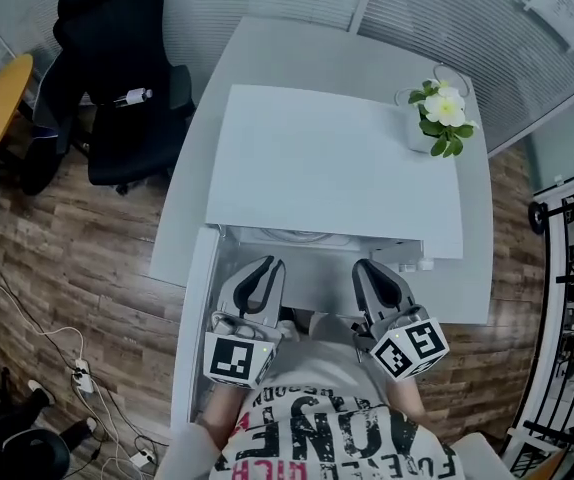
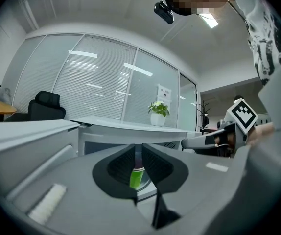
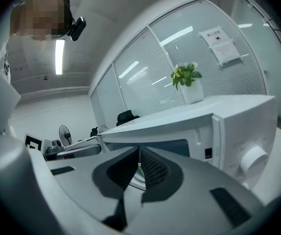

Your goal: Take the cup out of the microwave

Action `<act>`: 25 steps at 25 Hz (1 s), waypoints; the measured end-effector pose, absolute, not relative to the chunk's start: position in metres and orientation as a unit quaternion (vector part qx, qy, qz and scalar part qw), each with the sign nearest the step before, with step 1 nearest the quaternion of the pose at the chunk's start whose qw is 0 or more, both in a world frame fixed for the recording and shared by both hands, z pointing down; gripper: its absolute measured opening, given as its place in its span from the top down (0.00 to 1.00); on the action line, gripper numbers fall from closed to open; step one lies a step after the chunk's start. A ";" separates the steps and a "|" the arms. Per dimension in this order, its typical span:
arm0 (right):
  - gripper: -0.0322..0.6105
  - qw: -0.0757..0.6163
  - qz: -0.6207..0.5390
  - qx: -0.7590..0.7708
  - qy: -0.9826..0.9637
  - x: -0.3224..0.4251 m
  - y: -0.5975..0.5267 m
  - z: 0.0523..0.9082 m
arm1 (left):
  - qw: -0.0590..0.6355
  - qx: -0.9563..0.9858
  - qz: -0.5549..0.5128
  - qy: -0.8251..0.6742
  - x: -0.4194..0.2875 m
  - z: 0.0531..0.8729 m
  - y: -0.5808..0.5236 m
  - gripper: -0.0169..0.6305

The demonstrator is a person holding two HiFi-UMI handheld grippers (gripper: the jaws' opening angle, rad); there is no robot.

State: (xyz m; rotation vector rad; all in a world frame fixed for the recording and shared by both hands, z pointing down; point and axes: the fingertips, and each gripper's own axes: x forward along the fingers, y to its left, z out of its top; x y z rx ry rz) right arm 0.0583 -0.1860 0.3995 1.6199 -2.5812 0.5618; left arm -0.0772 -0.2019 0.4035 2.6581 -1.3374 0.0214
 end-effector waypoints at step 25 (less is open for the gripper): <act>0.92 -0.020 0.184 0.536 -0.824 0.066 -0.188 0.401 | 0.063 0.890 0.053 -0.449 -0.077 0.401 -0.202 0.89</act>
